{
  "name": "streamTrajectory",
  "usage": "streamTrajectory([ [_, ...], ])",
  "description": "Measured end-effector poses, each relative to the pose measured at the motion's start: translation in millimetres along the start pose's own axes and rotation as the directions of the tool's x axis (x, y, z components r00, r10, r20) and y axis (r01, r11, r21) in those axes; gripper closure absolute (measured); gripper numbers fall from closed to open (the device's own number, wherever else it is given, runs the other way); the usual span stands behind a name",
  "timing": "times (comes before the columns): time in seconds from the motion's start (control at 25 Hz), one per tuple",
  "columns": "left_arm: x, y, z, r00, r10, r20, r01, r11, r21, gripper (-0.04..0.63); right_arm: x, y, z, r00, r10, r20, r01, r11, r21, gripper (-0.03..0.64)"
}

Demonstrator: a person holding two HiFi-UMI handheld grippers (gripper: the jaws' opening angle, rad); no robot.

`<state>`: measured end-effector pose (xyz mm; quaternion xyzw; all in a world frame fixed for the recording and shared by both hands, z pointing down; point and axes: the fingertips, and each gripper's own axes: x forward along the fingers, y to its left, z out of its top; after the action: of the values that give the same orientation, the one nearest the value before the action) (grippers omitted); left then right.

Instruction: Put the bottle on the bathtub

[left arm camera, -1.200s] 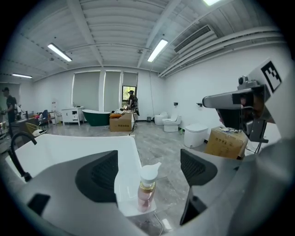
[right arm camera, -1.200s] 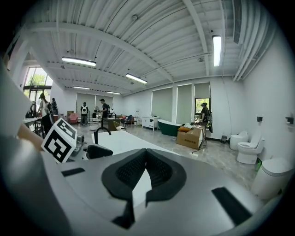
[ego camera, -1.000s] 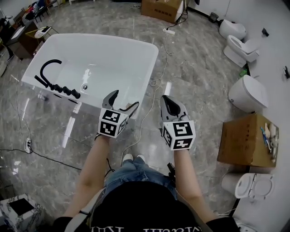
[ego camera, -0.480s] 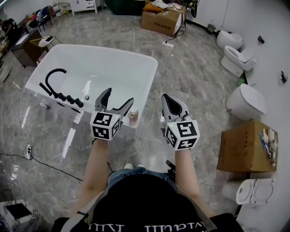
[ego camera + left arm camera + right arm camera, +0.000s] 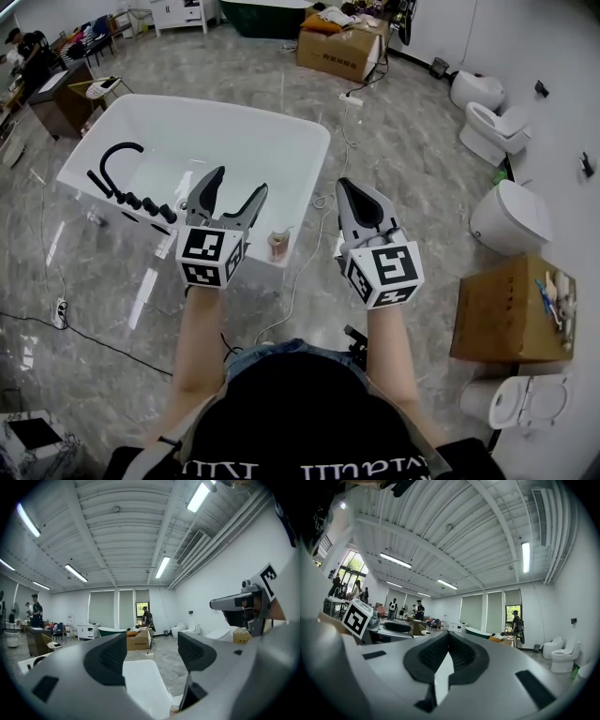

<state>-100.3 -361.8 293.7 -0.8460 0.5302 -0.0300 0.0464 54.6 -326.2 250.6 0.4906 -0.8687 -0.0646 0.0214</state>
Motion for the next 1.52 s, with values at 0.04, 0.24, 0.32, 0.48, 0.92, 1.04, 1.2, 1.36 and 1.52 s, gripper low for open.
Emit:
streamTrajectory([
  [0.04,-1.7,1.9,6.4,1.000,0.008,0.013,-0.009,1.000,0.008,0.257,0.1,2.2,3.9,1.000,0.007,0.005,-0.007,1.000,-0.013,0.601],
  [0.24,-12.5,8.2,34.4,0.995,0.061,0.077,-0.064,0.997,0.045,0.430,-4.6,2.5,16.7,1.000,-0.006,0.026,0.008,0.998,-0.061,0.601],
  [0.32,-17.4,7.4,43.7,0.993,0.058,0.103,-0.063,0.997,0.046,0.486,-7.6,1.2,20.9,0.999,-0.014,0.038,0.017,0.998,-0.065,0.601],
  [0.48,-28.3,7.8,59.9,0.986,0.055,0.157,-0.064,0.997,0.052,0.583,-10.9,2.0,27.5,0.998,-0.025,0.060,0.029,0.997,-0.068,0.601],
  [0.92,-49.3,1.6,82.8,0.982,0.032,0.188,-0.056,0.990,0.127,0.583,-22.5,7.7,34.6,0.996,-0.042,0.079,0.048,0.996,-0.078,0.601],
  [1.04,-53.4,3.7,85.5,0.981,0.034,0.192,-0.058,0.991,0.123,0.583,-23.7,8.3,34.2,0.996,-0.054,0.072,0.059,0.996,-0.073,0.601],
  [1.2,-57.9,4.6,87.3,0.980,0.036,0.194,-0.061,0.990,0.127,0.583,-26.3,9.4,33.7,0.996,-0.065,0.068,0.070,0.995,-0.071,0.601],
  [1.36,-60.8,5.0,86.7,0.981,0.032,0.192,-0.058,0.990,0.129,0.583,-27.3,13.2,32.5,0.996,-0.067,0.065,0.072,0.995,-0.076,0.601],
  [1.52,-60.4,4.6,88.0,0.981,0.028,0.194,-0.053,0.990,0.128,0.583,-26.7,16.0,35.2,0.996,-0.063,0.064,0.068,0.994,-0.085,0.601],
])
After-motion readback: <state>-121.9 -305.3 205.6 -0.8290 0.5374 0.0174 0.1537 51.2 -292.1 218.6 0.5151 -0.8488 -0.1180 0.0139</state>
